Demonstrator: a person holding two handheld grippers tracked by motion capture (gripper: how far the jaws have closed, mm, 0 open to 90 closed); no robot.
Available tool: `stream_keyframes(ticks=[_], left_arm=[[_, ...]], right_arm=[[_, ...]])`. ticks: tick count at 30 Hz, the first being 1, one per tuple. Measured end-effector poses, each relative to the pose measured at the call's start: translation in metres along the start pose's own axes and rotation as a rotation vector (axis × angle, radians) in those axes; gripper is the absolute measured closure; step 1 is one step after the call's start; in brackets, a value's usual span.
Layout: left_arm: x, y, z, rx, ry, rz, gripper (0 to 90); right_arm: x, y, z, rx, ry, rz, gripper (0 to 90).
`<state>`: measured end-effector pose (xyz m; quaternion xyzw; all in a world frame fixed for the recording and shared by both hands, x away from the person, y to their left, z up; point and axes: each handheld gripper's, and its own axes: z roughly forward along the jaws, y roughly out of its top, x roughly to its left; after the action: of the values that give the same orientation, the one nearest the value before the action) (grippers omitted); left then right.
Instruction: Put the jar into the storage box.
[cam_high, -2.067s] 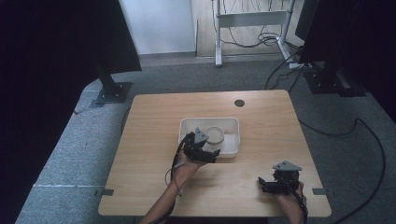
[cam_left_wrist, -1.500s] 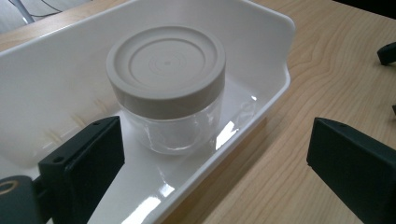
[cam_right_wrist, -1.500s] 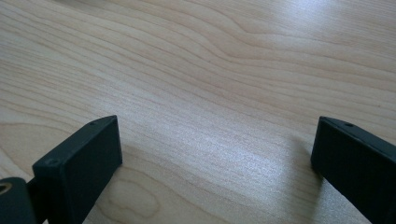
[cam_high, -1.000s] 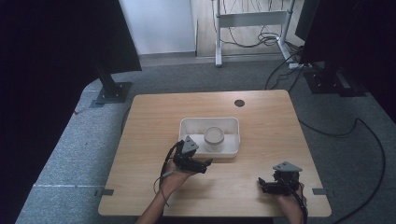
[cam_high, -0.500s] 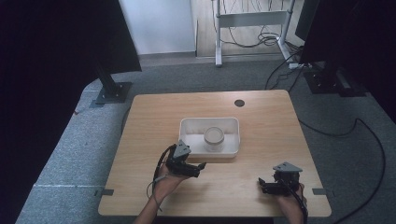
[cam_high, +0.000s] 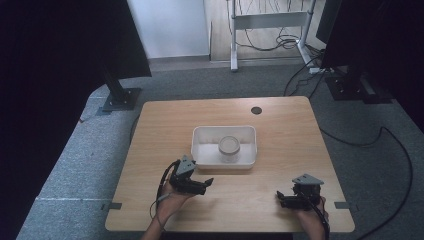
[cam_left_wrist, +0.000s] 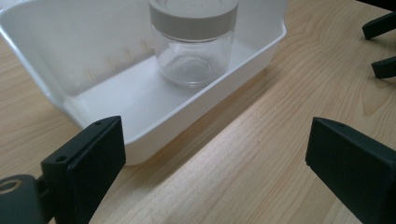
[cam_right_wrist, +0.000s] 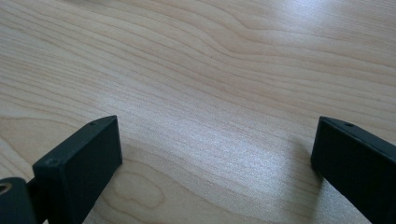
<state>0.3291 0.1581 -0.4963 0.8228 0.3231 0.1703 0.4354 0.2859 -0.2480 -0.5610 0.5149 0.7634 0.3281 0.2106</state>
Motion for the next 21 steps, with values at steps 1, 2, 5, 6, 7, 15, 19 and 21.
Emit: stream_keyframes(ticks=[1, 2, 5, 6, 7, 15, 19, 21], left_arm=[[0.001, -0.001, -0.001, -0.002, 0.001, 0.000, 4.8], [0.001, -0.003, -0.003, -0.003, 0.005, -0.001, 4.7], [0.002, -0.006, -0.006, -0.004, 0.010, 0.003, 4.8], [0.002, -0.007, -0.007, -0.005, 0.012, 0.003, 4.8], [0.003, -0.008, -0.008, -0.004, 0.014, 0.004, 4.8], [0.004, -0.020, -0.012, 0.005, 0.027, 0.018, 5.0], [0.004, -0.028, -0.012, 0.021, 0.030, 0.032, 5.2], [0.004, -0.032, -0.012, 0.031, 0.032, 0.035, 5.2]], right_arm=[[0.000, 0.000, 0.000, 0.000, 0.000, 0.000, 1.4], [0.000, 0.000, 0.000, 0.000, 0.000, 0.000, 1.4], [0.000, 0.000, 0.000, 0.000, 0.000, 0.000, 1.4], [0.000, 0.000, 0.000, 0.000, 0.000, 0.000, 1.4], [0.000, 0.000, 0.000, 0.000, 0.000, 0.000, 1.4], [0.000, 0.000, 0.000, -0.001, 0.000, 0.001, 1.5], [0.001, 0.000, 0.000, -0.001, -0.001, 0.001, 1.5], [0.001, 0.000, 0.000, -0.001, 0.000, 0.001, 1.5]])
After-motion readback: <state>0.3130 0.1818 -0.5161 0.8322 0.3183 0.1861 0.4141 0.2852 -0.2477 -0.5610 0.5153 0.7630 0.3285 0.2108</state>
